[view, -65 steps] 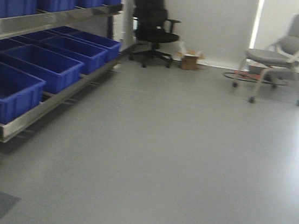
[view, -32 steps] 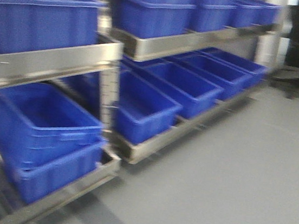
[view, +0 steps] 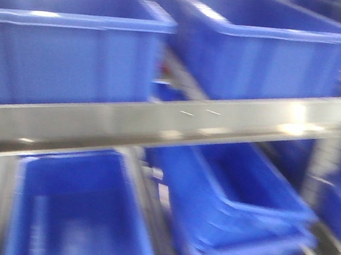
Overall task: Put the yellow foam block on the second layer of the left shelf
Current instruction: 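Approach the blue bin on the shelf's second level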
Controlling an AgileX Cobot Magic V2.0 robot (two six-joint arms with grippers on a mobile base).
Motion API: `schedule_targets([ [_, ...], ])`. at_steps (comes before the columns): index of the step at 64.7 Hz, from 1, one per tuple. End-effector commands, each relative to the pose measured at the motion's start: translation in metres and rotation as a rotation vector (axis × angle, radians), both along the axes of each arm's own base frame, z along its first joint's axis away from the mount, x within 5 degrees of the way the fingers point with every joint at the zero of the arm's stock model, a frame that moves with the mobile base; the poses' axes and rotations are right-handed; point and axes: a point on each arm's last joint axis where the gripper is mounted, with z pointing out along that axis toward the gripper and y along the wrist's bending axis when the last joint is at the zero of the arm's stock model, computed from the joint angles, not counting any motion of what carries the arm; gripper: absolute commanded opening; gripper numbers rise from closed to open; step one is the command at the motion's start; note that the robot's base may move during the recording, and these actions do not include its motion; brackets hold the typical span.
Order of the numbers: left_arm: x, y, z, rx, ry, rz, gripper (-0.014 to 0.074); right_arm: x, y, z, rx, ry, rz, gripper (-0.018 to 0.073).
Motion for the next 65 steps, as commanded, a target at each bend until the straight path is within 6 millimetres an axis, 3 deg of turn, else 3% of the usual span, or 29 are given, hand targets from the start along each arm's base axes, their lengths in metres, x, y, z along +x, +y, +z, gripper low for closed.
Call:
schedule_targets([
  [1,0.0001,-0.0016,-0.0003,0.001,-0.072,-0.017,0.0136,0.0020,-0.0002,0.0153,0.015,-0.093,-0.008,0.0277],
  [65,0.0001,-0.0016,-0.0003,0.001,-0.072,-0.017,0.0136,0.0020,-0.0002,0.0153,0.015,-0.093,-0.008,0.0277],
])
